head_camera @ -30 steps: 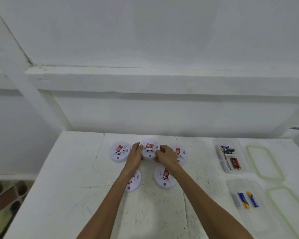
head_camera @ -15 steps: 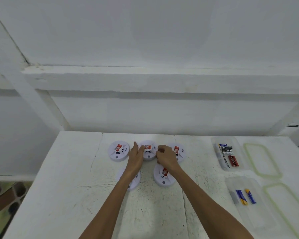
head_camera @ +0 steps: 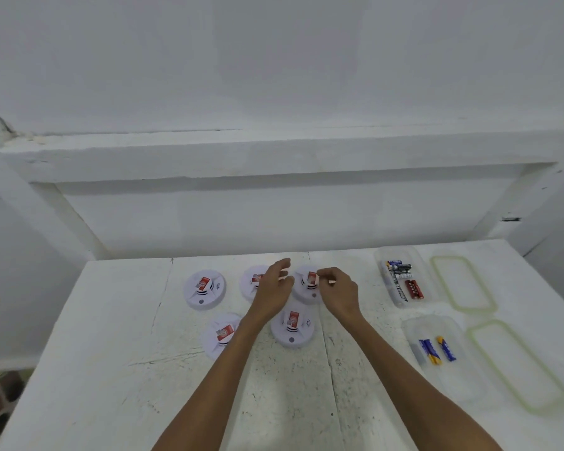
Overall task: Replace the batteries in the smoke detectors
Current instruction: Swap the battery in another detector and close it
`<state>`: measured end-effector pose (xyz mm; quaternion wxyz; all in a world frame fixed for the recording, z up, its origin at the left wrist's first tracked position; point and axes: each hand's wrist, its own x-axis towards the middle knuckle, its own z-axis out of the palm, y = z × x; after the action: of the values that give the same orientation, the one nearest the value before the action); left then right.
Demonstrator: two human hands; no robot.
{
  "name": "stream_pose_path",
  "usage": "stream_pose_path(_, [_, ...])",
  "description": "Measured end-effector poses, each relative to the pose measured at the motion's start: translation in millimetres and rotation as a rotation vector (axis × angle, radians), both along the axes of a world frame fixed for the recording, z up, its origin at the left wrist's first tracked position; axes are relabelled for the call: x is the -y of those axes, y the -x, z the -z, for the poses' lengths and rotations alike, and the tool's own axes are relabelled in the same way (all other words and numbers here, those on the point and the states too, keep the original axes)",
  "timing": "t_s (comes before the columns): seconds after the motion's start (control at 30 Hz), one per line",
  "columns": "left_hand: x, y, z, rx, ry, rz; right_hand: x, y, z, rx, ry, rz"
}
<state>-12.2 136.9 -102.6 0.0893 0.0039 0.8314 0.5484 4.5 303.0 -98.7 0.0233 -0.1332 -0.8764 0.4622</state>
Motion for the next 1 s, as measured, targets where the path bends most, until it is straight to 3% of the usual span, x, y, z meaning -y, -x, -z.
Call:
stream_pose_path(0.3, [-26.2,3.4,5.8,0.092,0.126,0.039,-16.0,-9.1,21.5,0.158,-0.038,-0.032])
stream_pose_path(0.47, [-27.2,0.7,4.8,0.097,0.096,0.023,-9.9,-10.2,29.6,0.154,-0.125,-0.096])
stream_pose_path(0.83, [-42.6,-8.8,-13.6,-0.012,0.011,0.067,-41.3,-41.3,32.1,-0.092,-0.293,-0.043])
stream_pose_path(1.0, [-55.4,-9.8,-28.4,-0.187,0.026,0.17,-47.6,-44.7,5.4,-0.195,-0.092,0.126])
